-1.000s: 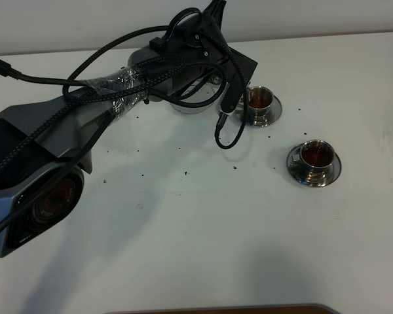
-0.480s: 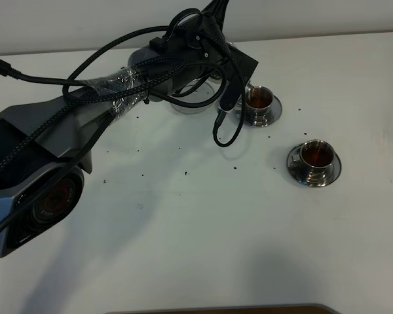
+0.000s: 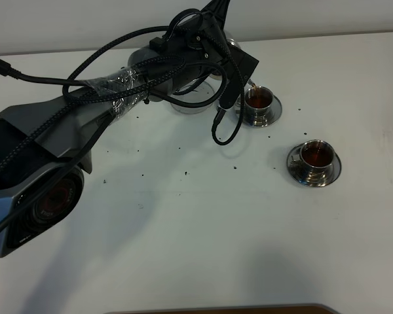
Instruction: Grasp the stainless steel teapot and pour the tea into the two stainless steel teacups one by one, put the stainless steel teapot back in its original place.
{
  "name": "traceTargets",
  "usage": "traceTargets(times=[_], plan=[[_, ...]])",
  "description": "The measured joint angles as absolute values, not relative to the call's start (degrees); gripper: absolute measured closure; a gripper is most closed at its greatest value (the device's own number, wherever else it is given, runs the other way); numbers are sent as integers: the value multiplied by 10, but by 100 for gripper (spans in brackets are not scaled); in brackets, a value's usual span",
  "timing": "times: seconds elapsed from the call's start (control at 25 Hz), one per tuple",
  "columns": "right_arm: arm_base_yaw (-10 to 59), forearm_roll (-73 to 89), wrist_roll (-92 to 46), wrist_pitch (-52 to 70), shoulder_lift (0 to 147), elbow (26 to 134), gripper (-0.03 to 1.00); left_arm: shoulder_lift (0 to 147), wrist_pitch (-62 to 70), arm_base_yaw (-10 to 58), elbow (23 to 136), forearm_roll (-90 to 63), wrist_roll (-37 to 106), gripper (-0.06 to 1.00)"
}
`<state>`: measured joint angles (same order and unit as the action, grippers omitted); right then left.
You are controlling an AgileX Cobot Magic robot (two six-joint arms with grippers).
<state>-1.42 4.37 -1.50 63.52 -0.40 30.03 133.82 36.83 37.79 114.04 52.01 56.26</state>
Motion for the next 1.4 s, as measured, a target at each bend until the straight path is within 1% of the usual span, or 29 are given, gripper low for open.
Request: traceTargets(times=[0.32,0.56,1.04,1.4], plan=[[-14,44,-15,635,-4,300,58,1338,373,378,1140,494,562,69],[-14,44,-15,635,-4,300,58,1338,405,378,1140,475,561,69],[-14,44,-15,635,-4,300,58,1338,434,372,1140,413,516,69],[-14,44,-15,635,-4,300,58,1336,475,372,1140,401,421,69]])
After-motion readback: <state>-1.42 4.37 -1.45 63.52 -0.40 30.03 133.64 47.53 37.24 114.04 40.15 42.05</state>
